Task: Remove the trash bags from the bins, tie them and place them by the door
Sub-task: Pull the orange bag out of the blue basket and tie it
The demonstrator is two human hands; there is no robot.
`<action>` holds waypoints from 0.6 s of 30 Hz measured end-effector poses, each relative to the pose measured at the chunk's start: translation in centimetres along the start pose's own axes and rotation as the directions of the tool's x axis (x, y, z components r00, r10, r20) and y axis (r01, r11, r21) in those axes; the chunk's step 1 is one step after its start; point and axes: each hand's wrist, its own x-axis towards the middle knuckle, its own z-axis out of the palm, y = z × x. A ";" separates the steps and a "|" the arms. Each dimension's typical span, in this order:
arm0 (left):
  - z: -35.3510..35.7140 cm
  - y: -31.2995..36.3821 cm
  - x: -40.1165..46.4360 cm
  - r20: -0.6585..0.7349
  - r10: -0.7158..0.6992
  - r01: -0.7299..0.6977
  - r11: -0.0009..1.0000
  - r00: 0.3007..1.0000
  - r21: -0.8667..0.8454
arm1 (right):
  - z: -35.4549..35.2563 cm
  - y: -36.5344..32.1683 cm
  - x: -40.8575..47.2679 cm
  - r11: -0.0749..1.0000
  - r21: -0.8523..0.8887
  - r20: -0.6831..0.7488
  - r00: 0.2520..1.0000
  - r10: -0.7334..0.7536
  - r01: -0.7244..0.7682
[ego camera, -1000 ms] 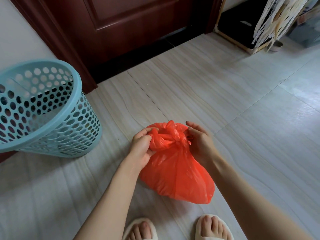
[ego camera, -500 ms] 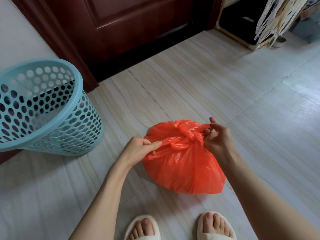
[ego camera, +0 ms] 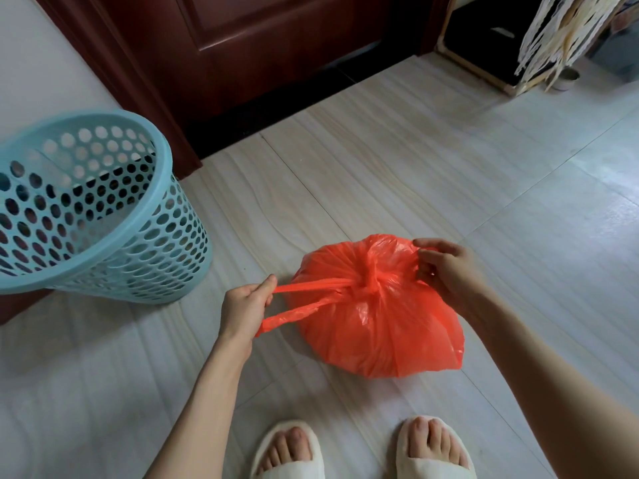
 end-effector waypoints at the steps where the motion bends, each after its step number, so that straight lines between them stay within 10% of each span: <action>1: -0.2 -0.1 0.0 -0.023 -0.019 0.018 0.999 1.000 -0.030 | -0.1 0.0 0.0 0.996 0.090 -0.059 0.998 -0.018 0.023; 6: -0.7 -0.8 0.3 -0.067 -0.158 0.147 0.977 0.985 -0.152 | -1.9 1.0 0.8 0.815 0.576 -0.314 0.936 0.156 0.057; 11: -0.5 -1.2 0.5 -0.113 -0.294 0.234 0.898 0.949 -0.374 | -3.2 1.2 1.4 0.637 0.770 -0.173 0.947 0.271 -0.041; 14: -0.9 -1.0 1.1 -0.053 -0.309 0.235 0.812 0.950 -0.534 | -3.7 0.9 0.8 0.773 0.606 0.000 0.972 0.237 -0.188; 18: -1.2 -0.7 1.2 0.245 -0.223 0.327 0.508 0.943 -0.797 | -3.4 0.8 -0.4 0.969 -0.171 0.188 0.960 0.207 -0.176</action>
